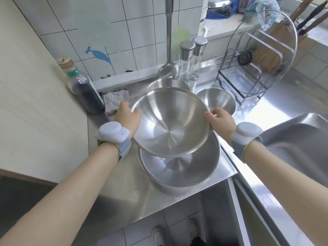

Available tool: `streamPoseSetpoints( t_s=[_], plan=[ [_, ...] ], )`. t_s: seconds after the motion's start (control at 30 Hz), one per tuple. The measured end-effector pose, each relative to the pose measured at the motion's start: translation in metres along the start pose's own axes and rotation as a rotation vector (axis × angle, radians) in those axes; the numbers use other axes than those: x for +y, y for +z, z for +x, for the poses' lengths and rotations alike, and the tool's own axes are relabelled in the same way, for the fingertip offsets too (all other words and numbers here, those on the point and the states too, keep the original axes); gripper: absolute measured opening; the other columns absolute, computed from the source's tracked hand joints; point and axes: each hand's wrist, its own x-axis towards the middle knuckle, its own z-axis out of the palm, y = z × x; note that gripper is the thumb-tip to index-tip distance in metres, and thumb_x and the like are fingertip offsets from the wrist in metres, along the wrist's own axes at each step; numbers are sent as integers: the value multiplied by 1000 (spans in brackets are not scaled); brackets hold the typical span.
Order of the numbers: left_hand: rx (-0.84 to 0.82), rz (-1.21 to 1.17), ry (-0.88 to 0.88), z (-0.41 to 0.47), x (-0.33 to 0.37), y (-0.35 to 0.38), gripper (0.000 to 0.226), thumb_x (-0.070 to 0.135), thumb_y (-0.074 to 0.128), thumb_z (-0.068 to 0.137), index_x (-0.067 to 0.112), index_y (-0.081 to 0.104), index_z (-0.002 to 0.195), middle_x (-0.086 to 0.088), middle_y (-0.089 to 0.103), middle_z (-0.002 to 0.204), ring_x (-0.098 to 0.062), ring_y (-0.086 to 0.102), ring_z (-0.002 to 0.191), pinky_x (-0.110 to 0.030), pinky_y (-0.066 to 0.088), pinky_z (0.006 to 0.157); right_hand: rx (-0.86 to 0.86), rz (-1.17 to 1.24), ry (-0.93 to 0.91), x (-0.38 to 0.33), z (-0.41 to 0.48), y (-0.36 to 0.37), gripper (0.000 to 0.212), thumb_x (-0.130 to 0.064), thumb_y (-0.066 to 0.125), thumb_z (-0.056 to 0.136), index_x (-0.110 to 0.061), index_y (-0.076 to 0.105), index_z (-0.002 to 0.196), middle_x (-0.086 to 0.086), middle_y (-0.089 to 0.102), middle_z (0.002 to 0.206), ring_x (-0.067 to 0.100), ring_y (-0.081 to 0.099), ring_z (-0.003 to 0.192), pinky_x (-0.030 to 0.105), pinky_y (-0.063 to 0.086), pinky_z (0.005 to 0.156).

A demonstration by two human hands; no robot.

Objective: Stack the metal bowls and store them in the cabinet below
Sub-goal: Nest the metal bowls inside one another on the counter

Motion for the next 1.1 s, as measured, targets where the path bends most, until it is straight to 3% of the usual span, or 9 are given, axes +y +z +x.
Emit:
streamPoseSetpoints(
  t_s=[0.07, 0.17, 0.27, 0.4, 0.57, 0.7, 0.9, 1.1],
  plan=[
    [-6, 32, 22, -3, -3, 4, 43, 18, 43, 89, 6, 44, 130, -12, 58, 126, -25, 49, 92, -24, 28, 74, -13, -39, -1, 8, -5, -3, 28, -28, 48, 89, -14, 47, 64, -7, 52, 39, 7, 53, 32, 12, 41, 43],
    [-51, 162, 64, -7, -9, 9, 43, 18, 42, 90, 6, 43, 130, -14, 58, 125, -30, 51, 95, -27, 29, 72, -61, -88, 7, 18, -14, -3, 34, -28, 43, 91, -17, 43, 59, -7, 50, 28, 4, 50, 24, 9, 35, 34],
    [-128, 271, 75, -9, -14, 14, 46, 19, 42, 90, 5, 38, 134, -15, 57, 126, -34, 56, 106, -29, 31, 72, -129, -171, 27, 24, -23, -5, 33, -29, 37, 94, -18, 45, 63, -4, 56, 39, 7, 56, 30, 18, 45, 46],
    [-179, 403, 103, -15, -16, 23, 43, 16, 41, 91, -1, 38, 130, -22, 52, 129, -39, 54, 110, -38, 41, 81, -223, -327, 64, 24, -34, -5, 33, -27, 31, 95, -8, 51, 77, 11, 65, 58, 23, 63, 50, 31, 52, 67],
    [-253, 544, 163, -19, -21, 30, 34, 11, 40, 91, -5, 41, 120, -26, 51, 124, -40, 51, 111, -38, 37, 79, -254, -677, 66, 18, -31, -4, 32, -25, 29, 95, -9, 50, 76, 9, 63, 73, 26, 59, 64, 30, 48, 70],
    [-280, 633, 192, -13, -25, 31, 30, 10, 39, 89, -4, 42, 115, -24, 50, 124, -39, 52, 109, -37, 37, 75, -214, -975, 15, 24, -23, 0, 39, -34, 29, 95, -13, 53, 74, 5, 53, 82, 25, 49, 76, 27, 36, 67],
    [-291, 710, 220, -5, -30, 34, 35, 14, 39, 90, -1, 43, 122, -19, 48, 131, -36, 52, 115, -37, 40, 82, -141, -1036, -80, 36, -11, 7, 36, -34, 32, 92, -12, 52, 71, 4, 51, 71, 26, 49, 69, 21, 25, 49],
    [-298, 739, 248, 7, -30, 39, 32, 15, 38, 91, 0, 46, 119, -18, 48, 128, -34, 53, 111, -36, 40, 81, -140, -1024, -112, 41, -5, 6, 43, -37, 34, 92, -11, 43, 58, 0, 38, 55, 27, 48, 66, 21, 21, 47]
  ],
)
